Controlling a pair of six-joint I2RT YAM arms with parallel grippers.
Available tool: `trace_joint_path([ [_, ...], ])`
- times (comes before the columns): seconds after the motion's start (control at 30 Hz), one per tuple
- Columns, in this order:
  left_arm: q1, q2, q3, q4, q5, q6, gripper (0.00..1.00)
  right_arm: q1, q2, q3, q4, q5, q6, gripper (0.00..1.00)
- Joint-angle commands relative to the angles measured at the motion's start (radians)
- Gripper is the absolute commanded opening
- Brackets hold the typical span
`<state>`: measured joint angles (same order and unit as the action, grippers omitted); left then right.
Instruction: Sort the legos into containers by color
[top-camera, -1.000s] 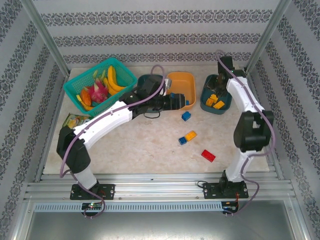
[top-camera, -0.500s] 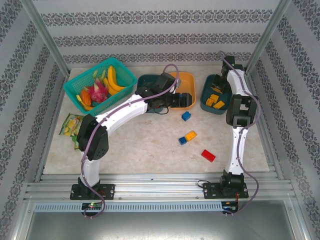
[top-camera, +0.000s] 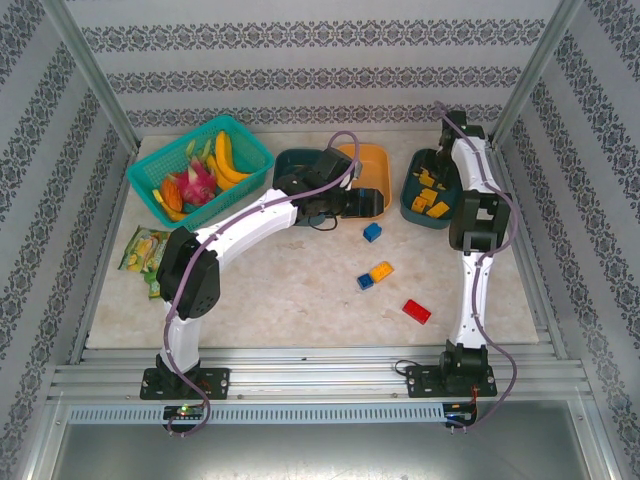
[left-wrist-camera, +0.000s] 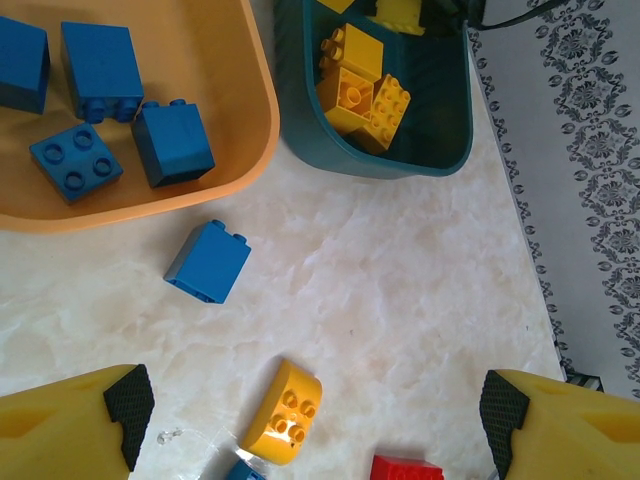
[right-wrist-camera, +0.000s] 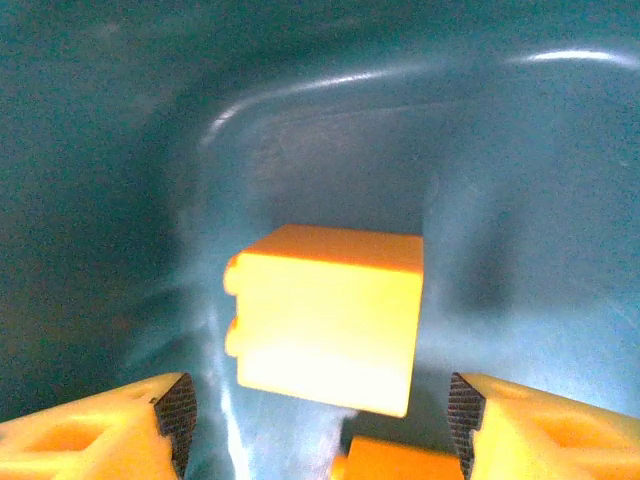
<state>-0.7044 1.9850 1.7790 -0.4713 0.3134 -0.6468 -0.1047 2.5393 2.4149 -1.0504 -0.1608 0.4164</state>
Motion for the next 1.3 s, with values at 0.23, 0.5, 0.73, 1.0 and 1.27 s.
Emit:
trace_joint_path([
  [0.23, 0.004, -0.204, -0.098, -0.091, 0.020, 0.037, 0.85, 0.143, -0.573, -0.320, 0.110, 0.085, 0.108, 0.68],
  [0.5, -0.096, -0.290, -0.267, -0.105, 0.066, 0.208, 0.82, 0.297, -1.111, -0.875, 0.139, 0.150, 0.346, 0.62],
  [0.73, -0.257, -0.268, -0.370, 0.035, 0.086, 0.585, 0.82, 0.355, -1.510, -1.153, -0.059, 0.106, 0.578, 0.62],
  [1.0, -0.357, -0.136, -0.420, 0.276, 0.113, 0.956, 0.86, 0.348, -1.682, -1.186, -0.183, 0.065, 0.651, 0.64],
  [1.27, -0.392, 0.042, -0.346, 0.397, 0.058, 1.082, 0.89, 0.305, -1.722, -1.164, -0.331, 0.047, 0.716, 0.64],
])
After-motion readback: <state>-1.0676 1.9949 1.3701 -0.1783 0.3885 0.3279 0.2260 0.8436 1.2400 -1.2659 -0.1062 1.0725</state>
